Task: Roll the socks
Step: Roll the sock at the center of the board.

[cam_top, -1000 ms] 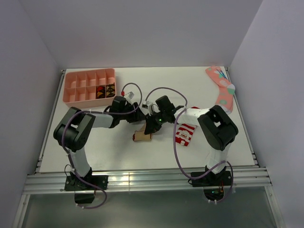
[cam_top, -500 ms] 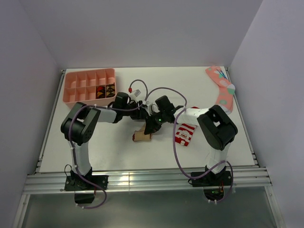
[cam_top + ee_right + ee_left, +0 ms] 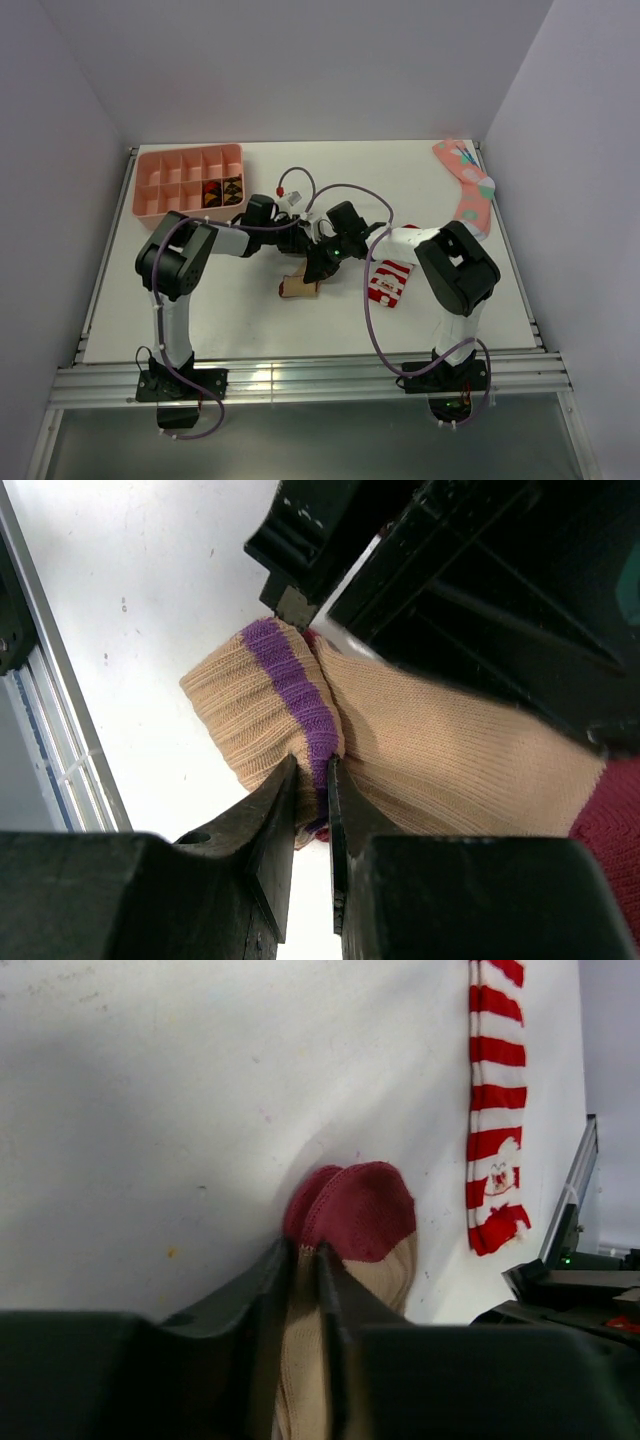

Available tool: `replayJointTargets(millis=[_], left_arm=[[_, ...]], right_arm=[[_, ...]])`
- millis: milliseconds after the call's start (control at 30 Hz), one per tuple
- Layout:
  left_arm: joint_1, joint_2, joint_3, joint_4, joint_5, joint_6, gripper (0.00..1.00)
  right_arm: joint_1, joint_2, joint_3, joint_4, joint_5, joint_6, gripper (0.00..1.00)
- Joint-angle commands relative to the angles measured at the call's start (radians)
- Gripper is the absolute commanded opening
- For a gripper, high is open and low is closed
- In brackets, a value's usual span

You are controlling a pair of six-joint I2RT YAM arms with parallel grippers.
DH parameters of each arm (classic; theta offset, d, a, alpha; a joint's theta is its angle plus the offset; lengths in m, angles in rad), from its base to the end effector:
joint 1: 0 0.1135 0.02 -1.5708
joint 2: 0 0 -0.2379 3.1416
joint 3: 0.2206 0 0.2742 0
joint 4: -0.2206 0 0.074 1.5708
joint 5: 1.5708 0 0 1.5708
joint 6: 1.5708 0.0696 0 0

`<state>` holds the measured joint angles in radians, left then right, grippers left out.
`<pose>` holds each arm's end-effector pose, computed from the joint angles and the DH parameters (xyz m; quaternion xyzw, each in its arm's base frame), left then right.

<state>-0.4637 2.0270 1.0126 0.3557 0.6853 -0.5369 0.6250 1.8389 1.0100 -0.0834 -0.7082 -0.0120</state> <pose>0.3543 -0.2264 0.0533 0.1169 0.8505 -0.4637 0.2193 0.2863 0.2624 0.0859 -0.3844 0.8078 0.4043 0.1901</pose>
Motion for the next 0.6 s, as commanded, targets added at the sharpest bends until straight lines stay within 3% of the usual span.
replayJointTargets(millis=[0,133,567], left_arm=[[-0.013,0.033,-0.002,-0.050,0.007,0.031,0.19],[-0.007,0.019,-0.015,-0.037,-0.030,0.009,0.01],[0.071,-0.189,-0.111,-0.073,-0.365,-0.054,0.00]], right_arm=[[0.016,0.037,0.009,-0.042,0.036,-0.020,0.11],[0.016,0.037,0.007,-0.044,0.035,-0.022,0.11],[0.016,0.031,0.065,-0.114,0.001,-0.071,0.11]])
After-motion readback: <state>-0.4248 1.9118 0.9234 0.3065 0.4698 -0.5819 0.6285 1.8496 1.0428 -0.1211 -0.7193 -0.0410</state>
